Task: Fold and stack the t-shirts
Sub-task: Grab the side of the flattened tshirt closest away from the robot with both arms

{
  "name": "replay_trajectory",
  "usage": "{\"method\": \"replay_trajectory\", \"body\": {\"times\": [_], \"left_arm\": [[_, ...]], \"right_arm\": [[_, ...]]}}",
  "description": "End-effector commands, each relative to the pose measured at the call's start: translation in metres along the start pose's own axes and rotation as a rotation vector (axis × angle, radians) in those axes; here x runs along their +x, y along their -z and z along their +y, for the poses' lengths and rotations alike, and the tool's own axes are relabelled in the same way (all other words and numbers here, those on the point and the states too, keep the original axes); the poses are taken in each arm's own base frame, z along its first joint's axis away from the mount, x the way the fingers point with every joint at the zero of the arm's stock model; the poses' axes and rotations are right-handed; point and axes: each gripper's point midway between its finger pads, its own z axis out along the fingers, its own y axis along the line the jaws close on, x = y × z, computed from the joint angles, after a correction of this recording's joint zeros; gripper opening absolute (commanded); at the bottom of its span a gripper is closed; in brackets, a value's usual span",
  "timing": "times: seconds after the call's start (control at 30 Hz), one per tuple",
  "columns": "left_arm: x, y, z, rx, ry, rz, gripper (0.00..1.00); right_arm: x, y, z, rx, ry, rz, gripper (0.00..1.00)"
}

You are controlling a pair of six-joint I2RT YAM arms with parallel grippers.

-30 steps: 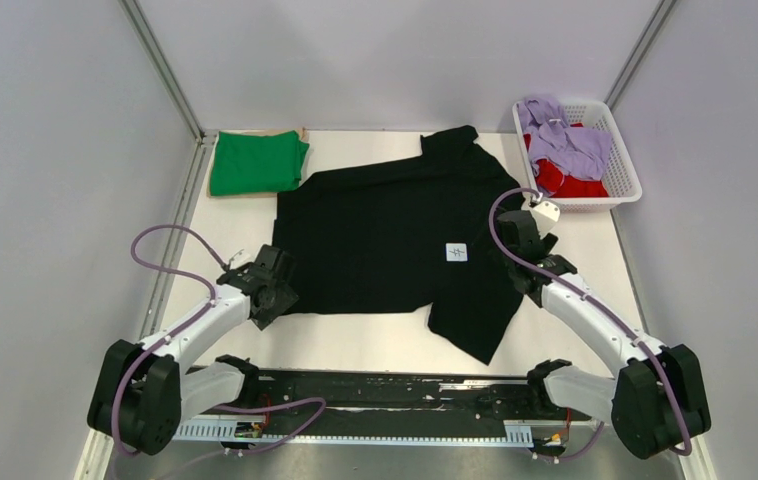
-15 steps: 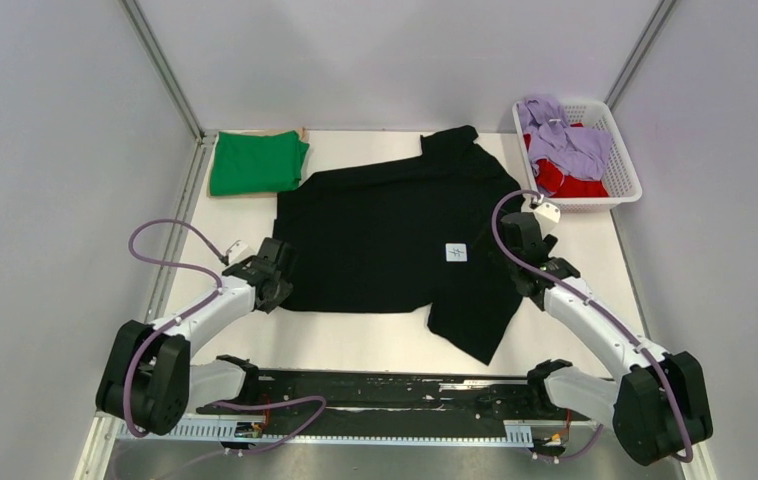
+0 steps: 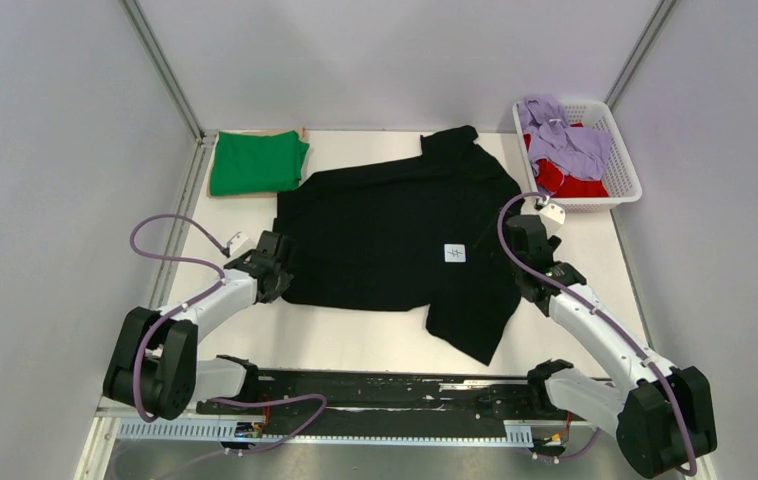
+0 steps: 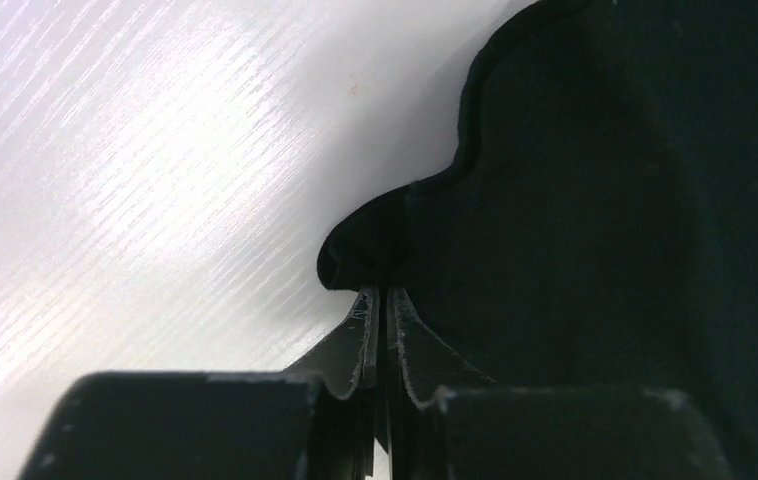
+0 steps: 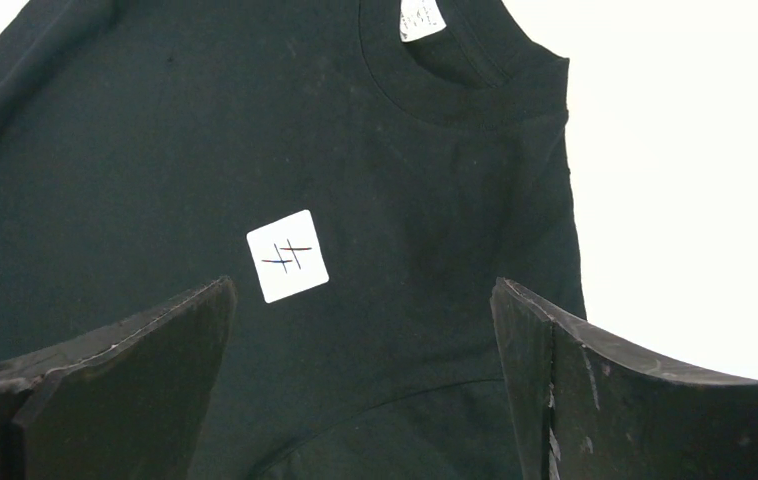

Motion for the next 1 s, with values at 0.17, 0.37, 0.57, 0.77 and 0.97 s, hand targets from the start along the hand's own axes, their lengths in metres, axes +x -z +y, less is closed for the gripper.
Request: {"method": "replay_trajectory", "body": {"times": [0.17,0.37,0.57,0.77,0.97], "left_arm": [[-0.006,0.000,-0.008,0.015,-0.037,-0.001,0.00],[-0.011,0.020,-0.004,0.064,-0.054,-0.007,0.00],[-0.003,0.041,0.012,0.056,-0.075,0.053,0.00],[-0.006,0.049,0.017,0.061,-0.078,0.039,0.00],[-0.005,0.049,0.018,0.052,-0.089,0.049,0.00]], "right_arm": [[0.000,0.011,-0.001,-0.029,0.027,0.017,1.00],[0.019,0.028,0.015,-0.107,0.023,0.167,0.97],[0.070,0.052,0.024,-0.139,0.170,0.377,0.96],[0.125,0.097,0.016,-0.132,0.303,0.600,0.93],[0.178,0.132,0.009,-0.163,0.349,0.816,0.84]]}}
